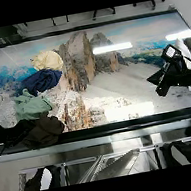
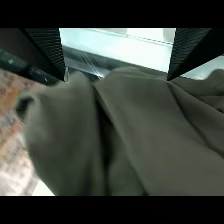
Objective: Fold the shirts.
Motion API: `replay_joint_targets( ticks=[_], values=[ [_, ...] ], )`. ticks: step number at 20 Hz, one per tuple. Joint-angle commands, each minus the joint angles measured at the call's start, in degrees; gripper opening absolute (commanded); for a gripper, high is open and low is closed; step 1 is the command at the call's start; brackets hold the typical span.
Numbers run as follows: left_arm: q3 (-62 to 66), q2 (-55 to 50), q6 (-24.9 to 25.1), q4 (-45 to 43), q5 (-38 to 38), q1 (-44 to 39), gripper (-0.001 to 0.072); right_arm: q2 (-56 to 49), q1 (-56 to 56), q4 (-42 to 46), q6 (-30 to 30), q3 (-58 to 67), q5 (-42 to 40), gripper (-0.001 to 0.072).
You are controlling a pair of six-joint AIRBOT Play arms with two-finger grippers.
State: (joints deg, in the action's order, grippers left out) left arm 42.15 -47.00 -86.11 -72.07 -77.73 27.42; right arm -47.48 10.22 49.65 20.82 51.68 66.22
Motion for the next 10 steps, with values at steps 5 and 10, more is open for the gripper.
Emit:
replay_joint_targets(
  ticks=[5,10],
  values=[
    [-0.72,-16.26,-1.42,-3.28,11.82,-6.58,0.0702,-0.04,0.02,0.00,0.00,-0.02,0.00,0.0030],
    [2.32,-27.78,-1.38,-3.34,12.13,-10.36,0.0563,-0.04,0.02,0.00,0.02,-0.02,0.00,0.0030]
  ],
)
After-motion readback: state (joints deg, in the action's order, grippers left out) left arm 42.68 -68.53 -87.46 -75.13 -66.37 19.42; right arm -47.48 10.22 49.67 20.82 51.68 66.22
